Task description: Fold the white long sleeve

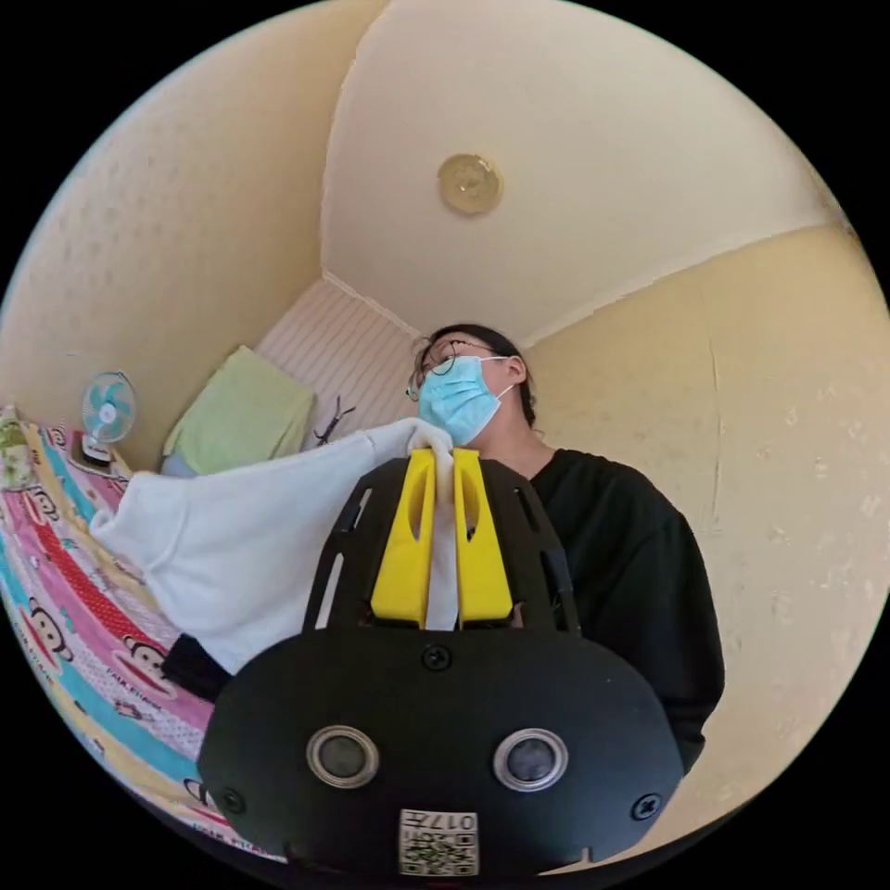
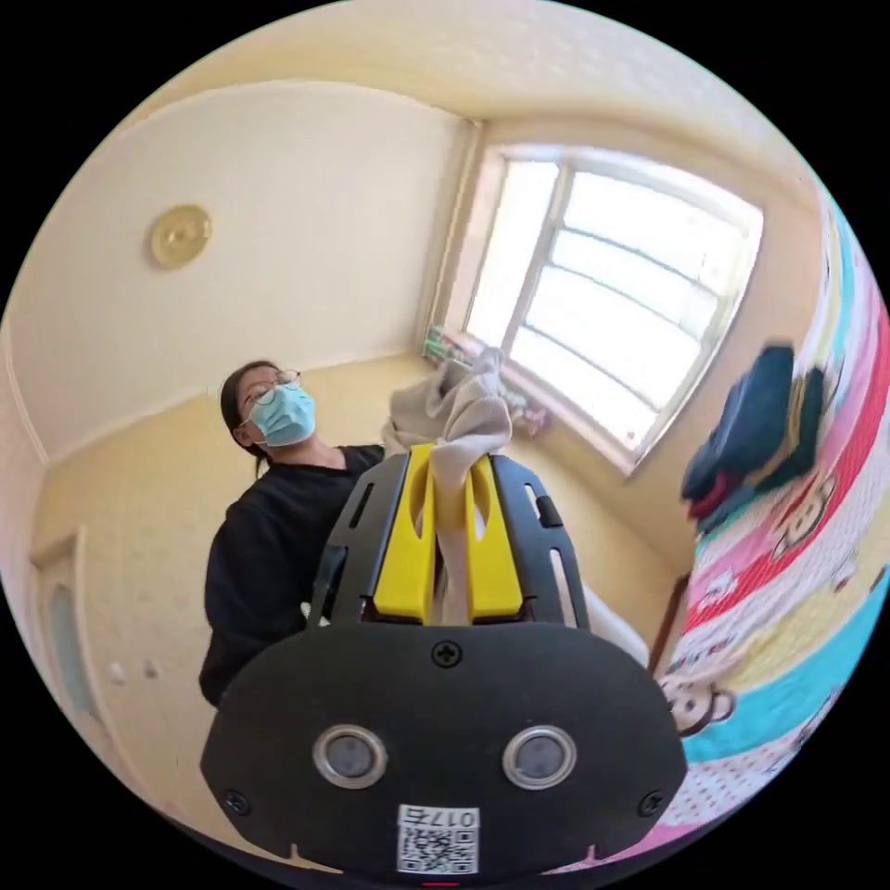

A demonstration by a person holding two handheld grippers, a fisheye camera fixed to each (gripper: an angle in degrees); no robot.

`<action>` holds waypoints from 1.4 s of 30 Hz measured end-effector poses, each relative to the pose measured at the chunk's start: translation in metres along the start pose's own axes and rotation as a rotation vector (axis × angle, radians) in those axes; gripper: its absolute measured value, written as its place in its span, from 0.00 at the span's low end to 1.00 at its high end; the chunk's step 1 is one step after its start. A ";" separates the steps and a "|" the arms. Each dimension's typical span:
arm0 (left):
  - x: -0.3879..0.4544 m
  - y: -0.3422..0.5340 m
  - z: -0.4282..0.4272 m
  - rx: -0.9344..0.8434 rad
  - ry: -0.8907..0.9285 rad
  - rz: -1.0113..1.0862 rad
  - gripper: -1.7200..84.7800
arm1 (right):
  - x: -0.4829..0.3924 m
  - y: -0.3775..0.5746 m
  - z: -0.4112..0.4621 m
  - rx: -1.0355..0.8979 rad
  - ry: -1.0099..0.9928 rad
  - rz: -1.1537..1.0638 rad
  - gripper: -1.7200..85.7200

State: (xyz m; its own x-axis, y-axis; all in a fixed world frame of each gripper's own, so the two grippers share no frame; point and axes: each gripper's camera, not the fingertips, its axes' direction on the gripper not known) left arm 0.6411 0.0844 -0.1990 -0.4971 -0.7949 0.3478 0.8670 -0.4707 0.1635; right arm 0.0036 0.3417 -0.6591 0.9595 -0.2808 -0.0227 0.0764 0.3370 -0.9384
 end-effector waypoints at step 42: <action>0.255 0.076 0.478 0.625 -1.064 0.223 0.02 | -0.373 0.153 0.282 0.106 0.872 -0.715 0.07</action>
State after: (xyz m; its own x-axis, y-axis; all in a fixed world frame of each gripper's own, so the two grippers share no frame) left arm 0.5969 0.0288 0.3433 -0.3169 0.0058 0.9484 0.9409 0.1277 0.3136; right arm -0.2662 0.7516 -0.6972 0.1728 -0.9564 0.2355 0.5938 -0.0896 -0.7996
